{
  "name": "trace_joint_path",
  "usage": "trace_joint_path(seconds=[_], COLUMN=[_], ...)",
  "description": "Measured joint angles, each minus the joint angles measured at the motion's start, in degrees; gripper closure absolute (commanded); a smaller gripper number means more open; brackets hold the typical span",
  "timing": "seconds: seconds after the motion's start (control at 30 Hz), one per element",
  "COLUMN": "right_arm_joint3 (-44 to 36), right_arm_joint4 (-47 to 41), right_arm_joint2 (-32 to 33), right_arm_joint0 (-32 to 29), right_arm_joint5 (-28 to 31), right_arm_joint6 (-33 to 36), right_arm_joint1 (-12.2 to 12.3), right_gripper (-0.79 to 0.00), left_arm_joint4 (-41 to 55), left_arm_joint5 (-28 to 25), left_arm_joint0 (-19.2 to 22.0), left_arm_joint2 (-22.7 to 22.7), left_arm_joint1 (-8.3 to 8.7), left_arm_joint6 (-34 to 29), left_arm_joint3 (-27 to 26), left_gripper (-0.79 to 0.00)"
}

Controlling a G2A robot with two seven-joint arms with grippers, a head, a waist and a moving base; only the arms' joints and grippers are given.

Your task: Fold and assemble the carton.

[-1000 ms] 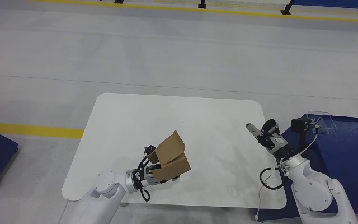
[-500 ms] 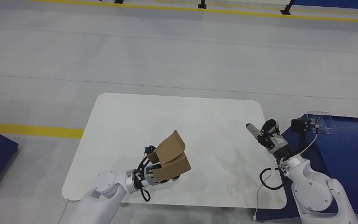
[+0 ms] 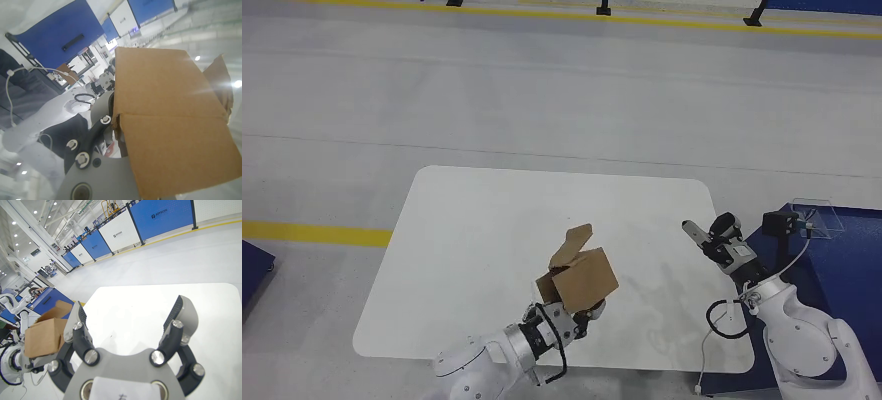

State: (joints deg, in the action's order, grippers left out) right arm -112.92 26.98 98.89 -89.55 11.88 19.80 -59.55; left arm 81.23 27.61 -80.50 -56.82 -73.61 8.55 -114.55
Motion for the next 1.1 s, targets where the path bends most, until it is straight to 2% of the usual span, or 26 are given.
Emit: trace_joint_path(seconds=[0.1, 0.23, 0.27, 0.37, 0.57, 0.73, 0.77, 0.8, 0.83, 0.87, 0.9, 0.93, 1.1], right_arm_joint3=[0.00, 0.00, 0.00, 0.00, 0.00, 0.00, 0.00, 0.00, 0.00, 0.00, 0.00, 0.00, 0.00], right_arm_joint4=[0.00, 0.00, 0.00, 0.00, 0.00, 0.00, 0.00, 0.00, 0.00, 0.00, 0.00, 0.00, 0.00], right_arm_joint2=[0.00, 0.00, 0.00, 0.00, 0.00, 0.00, 0.00, 0.00, 0.00, 0.00, 0.00, 0.00, 0.00], right_arm_joint0=[0.00, 0.00, 0.00, 0.00, 0.00, 0.00, 0.00, 0.00, 0.00, 0.00, 0.00, 0.00, 0.00], right_arm_joint5=[0.00, 0.00, 0.00, 0.00, 0.00, 0.00, 0.00, 0.00, 0.00, 0.00, 0.00, 0.00, 0.00], right_arm_joint6=[0.00, 0.00, 0.00, 0.00, 0.00, 0.00, 0.00, 0.00, 0.00, 0.00, 0.00, 0.00, 0.00], right_arm_joint1=[0.00, 0.00, 0.00, 0.00, 0.00, 0.00, 0.00, 0.00, 0.00, 0.00, 0.00, 0.00, 0.00], right_gripper=[-0.785, -0.785, -0.785, -0.785, -0.785, -0.785, -0.785, -0.785, -0.785, -0.785, -0.785, -0.785, -0.785], left_arm_joint4=[13.66, 24.41, 24.68, 22.74, 18.15, 16.71, 16.08, 15.97, 15.91, 15.85, 15.82, 15.85, 15.99], left_arm_joint5=[-2.64, -11.38, -14.01, -19.46, -28.84, -31.48, -32.28, -32.66, -32.92, -33.23, -33.40, -33.51, -33.43], left_arm_joint0=[1.89, 5.52, 6.89, 9.60, 14.30, 16.30, 16.64, 16.88, 17.19, 17.64, 17.98, 18.28, 19.25], left_arm_joint2=[1.45, 3.30, 3.96, 5.48, 7.77, 9.93, 10.38, 10.71, 10.99, 11.26, 11.44, 11.62, 12.27], left_arm_joint1=[-1.26, -2.67, -3.01, -3.84, -5.40, -6.52, -6.78, -7.01, -7.23, -7.51, -7.72, -7.92, -8.87], left_arm_joint6=[12.34, 28.11, 31.89, 37.96, 47.25, 52.79, 54.00, 54.44, 54.69, 54.93, 55.13, 55.38, 55.14], left_arm_joint3=[0.10, 0.93, 1.75, 5.51, 13.27, 17.46, 18.34, 18.91, 19.55, 20.46, 21.20, 21.95, 24.03], left_gripper=[0.000, 0.000, 0.000, 0.000, 0.000, 0.000, -0.179, -0.259, -0.271, -0.372, -0.705, -0.785, -0.785])
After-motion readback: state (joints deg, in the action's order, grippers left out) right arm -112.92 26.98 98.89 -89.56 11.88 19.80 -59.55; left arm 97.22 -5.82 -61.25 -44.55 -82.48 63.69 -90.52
